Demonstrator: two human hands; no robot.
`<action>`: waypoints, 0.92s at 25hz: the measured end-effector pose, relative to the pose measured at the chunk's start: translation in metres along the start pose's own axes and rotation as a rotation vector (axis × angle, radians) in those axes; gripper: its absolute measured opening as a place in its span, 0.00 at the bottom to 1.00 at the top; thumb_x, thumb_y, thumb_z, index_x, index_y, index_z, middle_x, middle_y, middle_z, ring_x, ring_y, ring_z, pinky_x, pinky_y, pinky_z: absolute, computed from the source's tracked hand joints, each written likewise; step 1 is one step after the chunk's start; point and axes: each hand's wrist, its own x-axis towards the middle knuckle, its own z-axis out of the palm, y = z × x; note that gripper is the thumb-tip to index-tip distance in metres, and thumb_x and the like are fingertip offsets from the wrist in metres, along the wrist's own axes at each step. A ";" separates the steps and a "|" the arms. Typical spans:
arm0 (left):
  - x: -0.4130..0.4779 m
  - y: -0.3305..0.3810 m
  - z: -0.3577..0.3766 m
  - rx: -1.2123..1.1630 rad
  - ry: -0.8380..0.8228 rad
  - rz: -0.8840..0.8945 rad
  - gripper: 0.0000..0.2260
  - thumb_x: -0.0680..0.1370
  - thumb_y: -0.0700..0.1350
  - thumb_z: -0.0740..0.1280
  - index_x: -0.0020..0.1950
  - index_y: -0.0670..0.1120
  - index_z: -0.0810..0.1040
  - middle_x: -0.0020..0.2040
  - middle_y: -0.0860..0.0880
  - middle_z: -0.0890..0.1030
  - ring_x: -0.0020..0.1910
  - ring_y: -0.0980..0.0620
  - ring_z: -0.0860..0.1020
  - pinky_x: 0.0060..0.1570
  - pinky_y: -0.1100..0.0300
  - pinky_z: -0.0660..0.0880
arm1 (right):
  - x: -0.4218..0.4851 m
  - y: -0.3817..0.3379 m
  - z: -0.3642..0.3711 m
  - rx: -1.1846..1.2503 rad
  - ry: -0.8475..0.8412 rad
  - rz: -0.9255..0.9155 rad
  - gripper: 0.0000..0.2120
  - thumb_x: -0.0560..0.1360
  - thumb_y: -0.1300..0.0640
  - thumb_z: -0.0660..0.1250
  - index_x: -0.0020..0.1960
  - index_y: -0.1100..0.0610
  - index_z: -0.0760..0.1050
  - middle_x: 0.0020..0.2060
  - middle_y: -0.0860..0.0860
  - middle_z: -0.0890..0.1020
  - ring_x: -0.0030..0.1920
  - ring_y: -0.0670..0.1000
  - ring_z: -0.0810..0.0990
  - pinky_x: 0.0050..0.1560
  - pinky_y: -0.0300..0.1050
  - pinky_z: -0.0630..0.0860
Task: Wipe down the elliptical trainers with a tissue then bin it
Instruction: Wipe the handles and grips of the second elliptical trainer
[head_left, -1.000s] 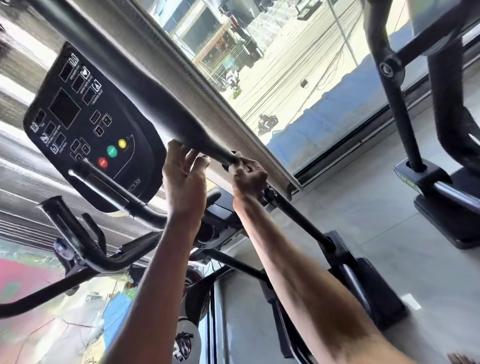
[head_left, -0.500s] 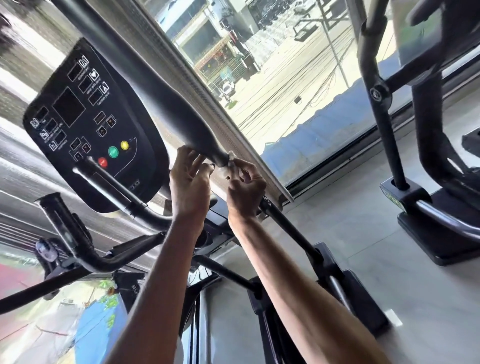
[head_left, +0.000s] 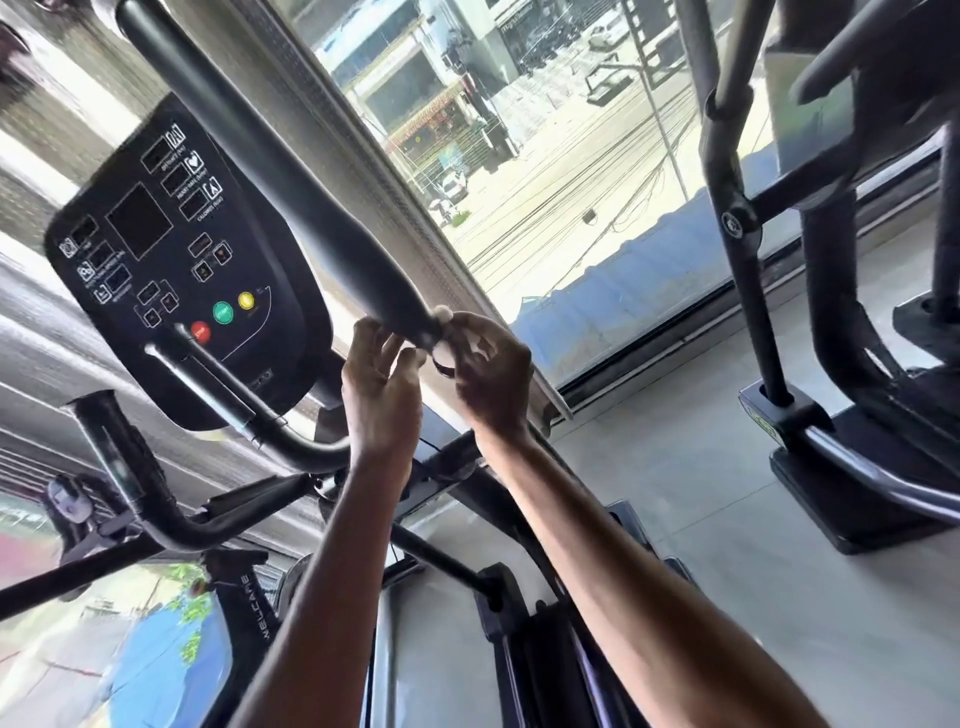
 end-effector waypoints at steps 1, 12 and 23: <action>-0.001 0.003 0.001 0.009 0.016 0.000 0.14 0.73 0.36 0.64 0.47 0.55 0.78 0.41 0.59 0.82 0.43 0.58 0.78 0.55 0.50 0.76 | 0.006 0.000 -0.004 -0.036 -0.029 0.000 0.07 0.76 0.52 0.74 0.52 0.55 0.86 0.45 0.45 0.87 0.47 0.41 0.85 0.52 0.47 0.83; 0.001 0.002 0.045 0.088 0.426 -0.028 0.08 0.71 0.54 0.66 0.48 0.66 0.78 0.53 0.50 0.80 0.56 0.42 0.78 0.55 0.32 0.77 | 0.087 0.016 -0.029 -0.394 -0.539 -0.124 0.04 0.75 0.56 0.74 0.48 0.53 0.87 0.43 0.47 0.88 0.43 0.37 0.83 0.44 0.32 0.78; -0.001 0.012 0.073 0.296 0.734 0.068 0.05 0.73 0.53 0.67 0.49 0.59 0.80 0.44 0.58 0.84 0.46 0.58 0.82 0.54 0.49 0.78 | 0.130 0.016 -0.020 -0.133 -0.972 -0.010 0.04 0.75 0.57 0.76 0.49 0.54 0.87 0.47 0.47 0.87 0.47 0.49 0.86 0.48 0.53 0.82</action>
